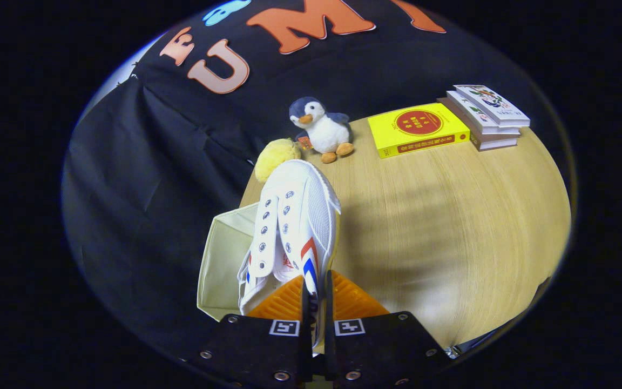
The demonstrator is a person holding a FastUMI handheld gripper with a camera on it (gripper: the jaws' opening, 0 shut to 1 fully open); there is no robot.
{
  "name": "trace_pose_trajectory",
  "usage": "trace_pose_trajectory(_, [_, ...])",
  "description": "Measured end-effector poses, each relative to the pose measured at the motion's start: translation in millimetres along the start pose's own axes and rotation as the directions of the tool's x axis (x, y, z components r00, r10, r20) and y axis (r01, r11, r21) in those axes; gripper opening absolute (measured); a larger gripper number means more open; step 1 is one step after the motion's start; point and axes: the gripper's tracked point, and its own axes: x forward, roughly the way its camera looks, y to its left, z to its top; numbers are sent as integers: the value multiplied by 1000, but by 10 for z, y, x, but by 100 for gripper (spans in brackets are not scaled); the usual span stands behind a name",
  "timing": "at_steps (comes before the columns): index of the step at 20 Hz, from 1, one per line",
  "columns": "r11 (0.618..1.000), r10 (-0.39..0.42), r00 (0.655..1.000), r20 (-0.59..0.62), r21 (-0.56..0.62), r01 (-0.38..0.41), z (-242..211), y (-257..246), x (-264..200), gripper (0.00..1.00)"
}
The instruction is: Open the storage box then place both shoes into the box .Put the left shoe in first, then the right shoe, with the right side of both shoes facing outward in a uniform manner.
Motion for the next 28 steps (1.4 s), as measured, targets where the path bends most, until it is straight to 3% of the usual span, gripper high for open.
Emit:
trace_pose_trajectory(9, [997,67,997,-28,-39,-68,-42,948,184,9])
trace_pose_trajectory(15, [996,40,992,-115,-77,-50,-336,1290,447,9])
trace_pose_trajectory(23, [991,-90,981,-170,-117,71,-644,1251,669,9])
trace_pose_trajectory(28, [979,-192,964,-186,-99,176,-601,1057,939,9])
